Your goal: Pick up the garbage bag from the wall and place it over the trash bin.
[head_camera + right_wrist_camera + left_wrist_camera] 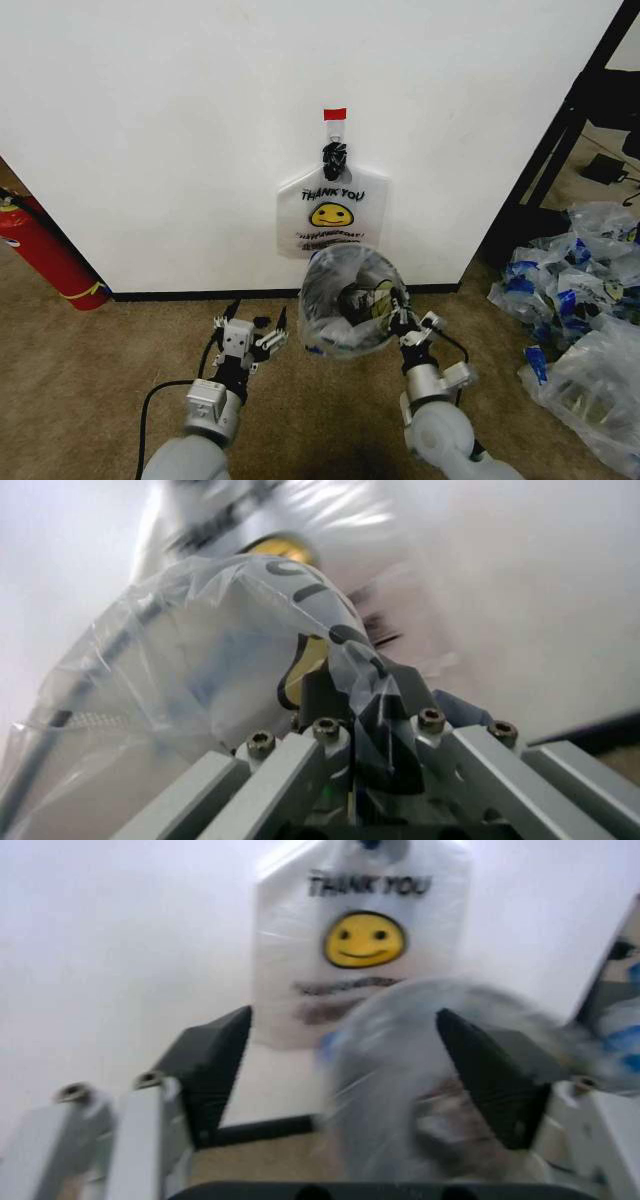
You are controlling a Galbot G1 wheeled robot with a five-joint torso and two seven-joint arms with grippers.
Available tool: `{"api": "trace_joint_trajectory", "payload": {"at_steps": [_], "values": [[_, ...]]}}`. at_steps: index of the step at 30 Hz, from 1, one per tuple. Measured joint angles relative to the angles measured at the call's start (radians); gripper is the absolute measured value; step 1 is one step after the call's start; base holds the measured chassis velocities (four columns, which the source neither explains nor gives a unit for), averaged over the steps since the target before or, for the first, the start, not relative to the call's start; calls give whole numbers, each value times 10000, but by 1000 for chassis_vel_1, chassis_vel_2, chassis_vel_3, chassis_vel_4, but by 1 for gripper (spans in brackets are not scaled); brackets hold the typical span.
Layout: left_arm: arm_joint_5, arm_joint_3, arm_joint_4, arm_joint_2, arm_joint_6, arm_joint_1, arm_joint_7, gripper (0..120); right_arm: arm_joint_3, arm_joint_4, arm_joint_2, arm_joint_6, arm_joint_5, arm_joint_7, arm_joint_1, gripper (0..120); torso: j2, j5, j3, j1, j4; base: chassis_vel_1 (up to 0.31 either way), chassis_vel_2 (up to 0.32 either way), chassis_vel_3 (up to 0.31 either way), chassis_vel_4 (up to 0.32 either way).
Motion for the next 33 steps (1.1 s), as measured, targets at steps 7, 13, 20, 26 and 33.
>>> {"api": "trace_joint_trajectory", "payload": {"at_steps": [7, 13, 20, 26, 33], "values": [[-870, 351, 390, -491, 854, -275, 79, 45, -884, -945, 392, 658, -1876, -593, 355, 1, 0, -5, 0, 0, -1, 0, 0, 0, 0], [-1715, 545, 1163, -796, 1587, -813, -201, 22, -1232, -1580, 733, 997, -1942, -1391, 835, 1, 0, -5, 1, 0, 0, 0, 0, 0, 0], [-1862, 441, 1922, -786, 2448, -1440, -1013, 0, -1423, -1580, 927, 1152, -1452, -2208, 852, 1, 0, -4, 1, 1, 0, 0, 0, 0, 0], [-2074, 518, 2515, -918, 2907, -1910, -2005, 0, -1480, -1525, 956, 1306, -1440, -2644, 761, 1, 0, -3, 1, 1, 0, 0, 0, 0, 0], [-2071, 862, 3625, -1119, 3045, -2656, -3072, 0, -1491, -1187, 784, 1329, -1274, -2998, 582, 1, 0, -3, 1, 2, 1, 0, 0, 0, 0]]}}
